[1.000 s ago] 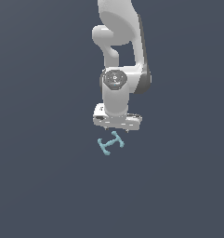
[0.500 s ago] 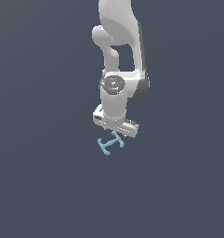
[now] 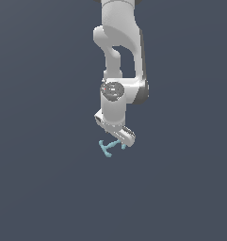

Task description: Pick up the object and move it to a goal position.

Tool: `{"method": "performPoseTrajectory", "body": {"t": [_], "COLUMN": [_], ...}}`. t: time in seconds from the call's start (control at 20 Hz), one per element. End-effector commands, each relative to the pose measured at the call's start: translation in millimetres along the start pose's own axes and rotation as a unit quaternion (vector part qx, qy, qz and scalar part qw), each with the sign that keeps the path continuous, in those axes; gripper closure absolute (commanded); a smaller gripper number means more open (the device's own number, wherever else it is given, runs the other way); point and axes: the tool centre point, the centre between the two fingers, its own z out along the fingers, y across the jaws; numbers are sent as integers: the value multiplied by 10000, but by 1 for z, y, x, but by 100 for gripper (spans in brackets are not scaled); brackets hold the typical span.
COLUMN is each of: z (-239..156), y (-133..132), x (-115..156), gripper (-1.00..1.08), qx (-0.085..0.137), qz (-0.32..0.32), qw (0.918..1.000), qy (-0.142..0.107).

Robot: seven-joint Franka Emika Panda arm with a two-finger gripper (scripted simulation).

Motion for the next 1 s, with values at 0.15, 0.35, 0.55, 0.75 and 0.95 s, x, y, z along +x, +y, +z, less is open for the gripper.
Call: {"method": "performPoseTrajectory", "body": {"t": [0.15, 0.35, 0.55, 0.75, 0.95], "z": [9, 14, 18, 20, 20], "y": [3, 4, 5, 6, 6], "x": [6, 9, 12, 13, 14], "gripper": [-92, -92, -92, -92, -92], "qx": [-3, -1, 1, 4, 4], "qz": [746, 1150, 1437, 1608, 1665], "qw": [9972, 9933, 9895, 9868, 9858], "qy": [81, 130, 166, 189, 196]}}
